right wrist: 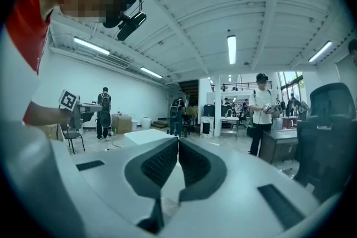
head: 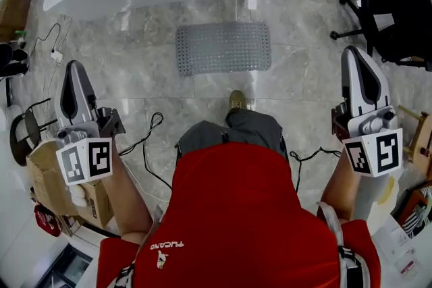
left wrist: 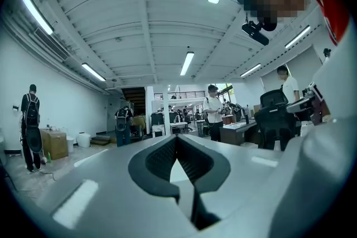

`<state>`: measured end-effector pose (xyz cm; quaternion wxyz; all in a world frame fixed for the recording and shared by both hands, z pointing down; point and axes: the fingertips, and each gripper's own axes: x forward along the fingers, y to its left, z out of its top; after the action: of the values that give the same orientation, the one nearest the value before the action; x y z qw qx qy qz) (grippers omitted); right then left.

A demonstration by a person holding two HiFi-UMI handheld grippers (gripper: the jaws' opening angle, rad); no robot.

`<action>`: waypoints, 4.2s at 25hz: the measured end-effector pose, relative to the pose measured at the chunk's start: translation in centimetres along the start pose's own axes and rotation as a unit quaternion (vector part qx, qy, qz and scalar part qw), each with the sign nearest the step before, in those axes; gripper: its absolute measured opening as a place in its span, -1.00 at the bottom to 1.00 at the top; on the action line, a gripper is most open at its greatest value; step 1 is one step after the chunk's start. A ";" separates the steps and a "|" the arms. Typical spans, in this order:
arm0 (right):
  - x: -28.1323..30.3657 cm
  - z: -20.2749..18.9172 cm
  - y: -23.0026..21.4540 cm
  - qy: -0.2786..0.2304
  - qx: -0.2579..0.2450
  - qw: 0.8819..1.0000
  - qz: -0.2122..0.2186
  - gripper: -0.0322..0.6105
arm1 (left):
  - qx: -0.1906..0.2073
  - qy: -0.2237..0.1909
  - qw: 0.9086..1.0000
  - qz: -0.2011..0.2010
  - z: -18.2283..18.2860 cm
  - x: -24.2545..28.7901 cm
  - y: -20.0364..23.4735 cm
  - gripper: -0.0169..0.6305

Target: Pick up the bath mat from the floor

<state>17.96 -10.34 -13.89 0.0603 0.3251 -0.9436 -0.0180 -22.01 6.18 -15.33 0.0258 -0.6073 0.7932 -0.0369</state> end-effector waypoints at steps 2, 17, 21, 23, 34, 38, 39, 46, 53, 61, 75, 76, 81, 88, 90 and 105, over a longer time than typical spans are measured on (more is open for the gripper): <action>0.5 -0.4 -1.0 0.002 -0.003 1.000 0.003 -0.89 | -0.002 -0.001 1.000 0.005 -0.1 0.5 -0.4 -0.93; 3.9 -2.5 -1.5 0.022 0.010 1.000 0.001 -0.89 | -0.009 0.018 1.000 0.010 -1.4 3.6 0.4 -0.93; 4.6 -3.5 -1.4 0.034 0.014 0.999 -0.011 -0.89 | -0.014 0.021 1.000 0.000 -2.8 4.8 0.7 -0.93; 5.2 -4.1 -1.2 0.039 0.013 0.999 -0.015 -0.89 | -0.019 0.024 1.000 -0.003 -3.8 5.2 1.1 -0.93; 7.6 -7.3 0.2 0.052 0.009 0.998 -0.023 -0.89 | -0.029 0.031 0.999 -0.002 -8.4 6.2 2.8 -0.93; 8.3 -8.9 0.1 0.055 0.012 0.998 -0.028 -0.89 | -0.030 0.037 0.999 -0.003 -10.2 6.7 3.1 -0.93; 8.5 -9.3 0.1 0.057 0.012 0.998 -0.029 -0.89 | -0.029 0.039 0.999 -0.004 -10.7 6.8 3.1 -0.93; 10.1 -12.8 0.0 0.068 0.017 0.997 -0.040 -0.89 | -0.029 0.052 0.998 -0.012 -14.6 8.2 3.4 -0.93; 12.0 -17.0 -0.4 0.080 0.022 0.995 -0.048 -0.89 | -0.029 0.067 0.997 -0.019 -19.4 9.8 3.2 -0.93; 14.2 -22.2 -1.1 0.086 0.022 0.995 -0.053 -0.89 | -0.026 0.078 0.996 -0.025 -25.1 12.0 2.8 -0.93; 16.9 -32.2 -2.3 0.099 0.018 0.993 -0.065 -0.89 | -0.019 0.087 0.995 -0.036 -36.4 14.7 2.3 -0.93; 17.0 -33.0 -2.4 0.101 0.018 0.992 -0.066 -0.89 | -0.019 0.090 0.995 -0.036 -37.2 14.9 2.3 -0.93; 17.9 -37.2 -2.3 0.107 0.017 0.992 -0.070 -0.89 | -0.019 0.094 0.995 -0.034 -41.7 15.4 2.5 -0.93; 18.8 -43.3 -1.7 0.112 0.008 0.991 -0.069 -0.89 | -0.021 0.095 0.995 -0.036 -48.5 15.7 2.1 -0.93; 19.1 -45.2 -1.7 0.112 0.006 0.991 -0.069 -0.89 | -0.019 0.095 0.995 -0.036 -50.5 15.6 2.0 -0.93; 19.4 -58.9 -2.3 0.145 0.017 0.986 -0.083 -0.89 | -0.023 0.126 0.991 -0.032 -63.3 15.2 1.2 -0.93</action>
<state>11.60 -23.81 46.33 0.1896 0.4029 -0.8945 0.0401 -32.58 -6.46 47.69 -0.0897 -0.6234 0.7709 -0.0954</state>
